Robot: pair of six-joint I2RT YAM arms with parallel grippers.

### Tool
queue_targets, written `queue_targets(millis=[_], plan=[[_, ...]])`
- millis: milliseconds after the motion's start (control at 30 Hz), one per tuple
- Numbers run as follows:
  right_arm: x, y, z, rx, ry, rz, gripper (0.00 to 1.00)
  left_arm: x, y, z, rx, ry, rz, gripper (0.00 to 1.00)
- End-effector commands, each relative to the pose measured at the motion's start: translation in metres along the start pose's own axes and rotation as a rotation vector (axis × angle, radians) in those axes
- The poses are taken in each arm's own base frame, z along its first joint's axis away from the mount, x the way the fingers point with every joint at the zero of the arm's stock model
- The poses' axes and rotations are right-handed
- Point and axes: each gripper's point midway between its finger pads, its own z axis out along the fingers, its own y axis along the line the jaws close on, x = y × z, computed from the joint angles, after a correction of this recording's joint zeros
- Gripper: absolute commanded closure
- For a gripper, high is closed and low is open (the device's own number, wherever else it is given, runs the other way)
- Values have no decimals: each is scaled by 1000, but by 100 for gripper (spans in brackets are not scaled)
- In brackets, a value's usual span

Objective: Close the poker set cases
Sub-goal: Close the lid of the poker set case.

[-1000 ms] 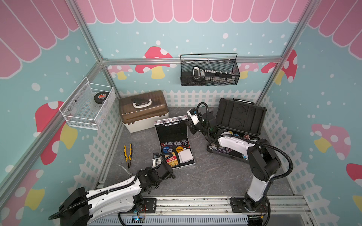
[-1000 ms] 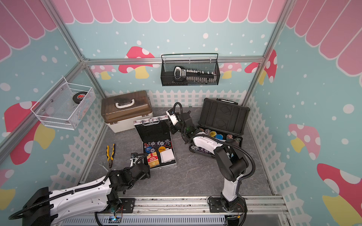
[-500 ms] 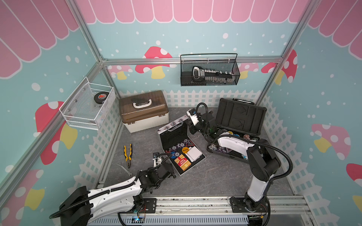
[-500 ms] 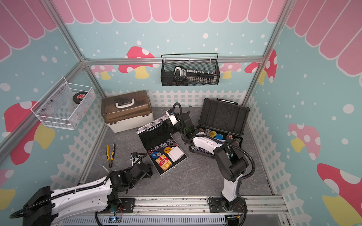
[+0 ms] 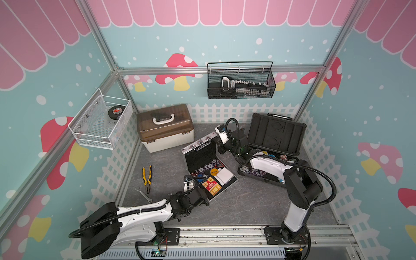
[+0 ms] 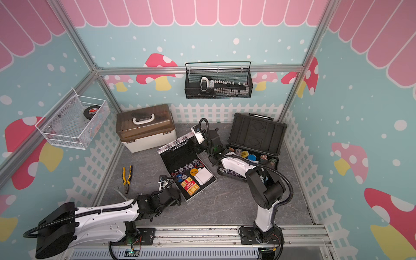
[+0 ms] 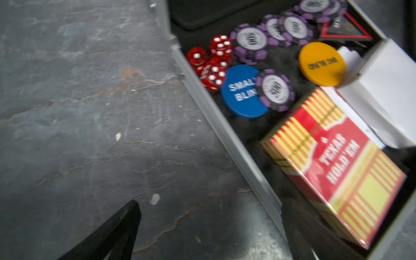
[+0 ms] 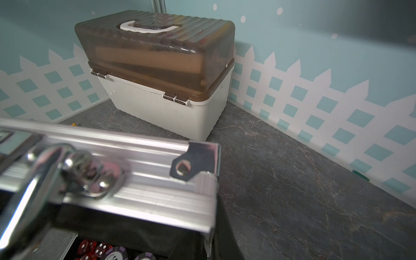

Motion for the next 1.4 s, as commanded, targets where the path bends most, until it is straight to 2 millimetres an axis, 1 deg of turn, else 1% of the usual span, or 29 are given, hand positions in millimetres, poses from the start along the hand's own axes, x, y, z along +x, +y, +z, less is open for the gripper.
queue_targets(millis=[0,267,500,633,733,933,1200,1367], plan=[[-9,-4,-4,28,-28,-13,100,-12,-29,-6,43,-47,81,2],[-5,-5,-1,30,-21,-10,100,2,-72,-11,122,-35,225,2],[-3,-4,0,24,-18,-4,100,11,-87,-19,138,-20,289,2],[-2,-4,1,20,-15,0,100,17,-91,-21,155,-4,309,2],[0,-3,1,19,-9,2,100,23,-87,-20,150,23,314,2],[-1,-4,1,24,-8,1,100,33,-67,-15,69,63,317,2],[0,-4,-1,21,-9,5,100,30,-47,-8,-29,25,270,2],[-2,-2,-4,18,-15,7,100,26,-35,3,-56,21,203,1]])
